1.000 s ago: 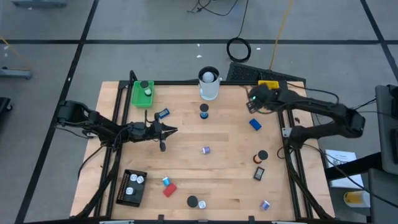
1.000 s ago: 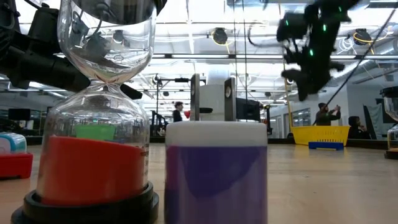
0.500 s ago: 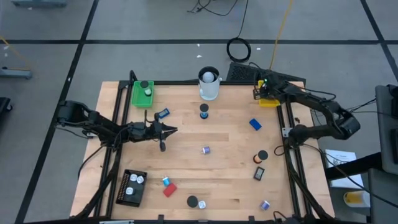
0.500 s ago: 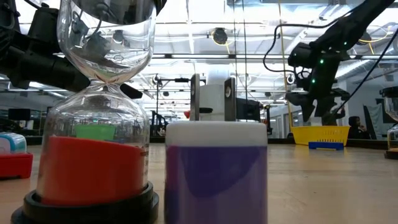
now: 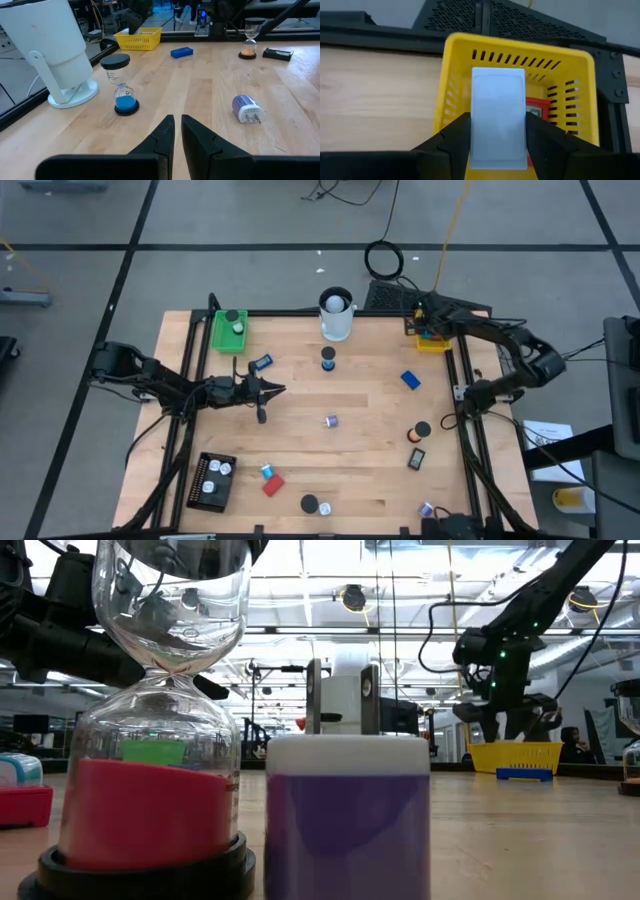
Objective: Pick & Place Office items
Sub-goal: Put the white digital clock into the yellow bin
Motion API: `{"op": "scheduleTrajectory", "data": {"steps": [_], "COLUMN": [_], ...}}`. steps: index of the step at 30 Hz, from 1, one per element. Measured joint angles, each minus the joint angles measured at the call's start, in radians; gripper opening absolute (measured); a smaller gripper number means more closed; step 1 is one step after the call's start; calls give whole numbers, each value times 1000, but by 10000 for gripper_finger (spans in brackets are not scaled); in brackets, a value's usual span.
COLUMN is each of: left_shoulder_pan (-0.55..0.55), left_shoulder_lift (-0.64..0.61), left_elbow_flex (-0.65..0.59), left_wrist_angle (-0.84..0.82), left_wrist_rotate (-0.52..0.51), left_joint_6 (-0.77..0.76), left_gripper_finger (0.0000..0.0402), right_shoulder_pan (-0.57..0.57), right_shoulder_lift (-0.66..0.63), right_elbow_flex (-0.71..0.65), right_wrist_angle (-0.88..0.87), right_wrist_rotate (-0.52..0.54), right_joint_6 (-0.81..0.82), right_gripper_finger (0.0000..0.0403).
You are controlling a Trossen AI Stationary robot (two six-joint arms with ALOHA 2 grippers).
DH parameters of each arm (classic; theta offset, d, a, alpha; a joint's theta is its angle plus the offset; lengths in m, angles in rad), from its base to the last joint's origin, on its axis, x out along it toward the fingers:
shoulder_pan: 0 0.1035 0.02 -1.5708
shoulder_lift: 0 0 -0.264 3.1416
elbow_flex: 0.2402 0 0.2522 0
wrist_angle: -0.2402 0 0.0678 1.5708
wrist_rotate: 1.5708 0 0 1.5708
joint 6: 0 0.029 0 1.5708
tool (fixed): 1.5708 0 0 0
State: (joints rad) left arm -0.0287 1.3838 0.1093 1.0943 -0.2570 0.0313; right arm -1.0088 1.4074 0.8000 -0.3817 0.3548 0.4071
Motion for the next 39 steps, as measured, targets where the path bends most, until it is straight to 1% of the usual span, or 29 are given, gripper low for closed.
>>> {"op": "scheduleTrajectory", "data": {"steps": [5, 12, 17, 21, 28, 39], "left_shoulder_pan": [0, 0, 0, 0, 0, 0], "left_shoulder_lift": [0, 0, 0, 0, 0, 0], "left_elbow_flex": [0, 0, 0, 0, 0, 0], "left_wrist_angle": [0, 0, 0, 0, 0, 1], "left_wrist_rotate": [4, 4, 4, 5, 5, 5], "left_joint_6": [-4, -3, -3, -3, -3, -3], "left_gripper_finger": [42, 42, 42, 42, 42, 42], "right_shoulder_pan": [0, -12, -19, -19, -19, -19], "right_shoulder_lift": [47, 91, 91, 91, 91, 91], "right_elbow_flex": [18, 22, 23, 23, 23, 23], "right_wrist_angle": [-3, 9, 11, 12, 13, 19], "right_wrist_rotate": [13, -5, -42, -43, -43, -41], "right_joint_6": [18, 26, 27, 29, 29, 52], "right_gripper_finger": [156, 161, 160, 170, 169, 188]}}
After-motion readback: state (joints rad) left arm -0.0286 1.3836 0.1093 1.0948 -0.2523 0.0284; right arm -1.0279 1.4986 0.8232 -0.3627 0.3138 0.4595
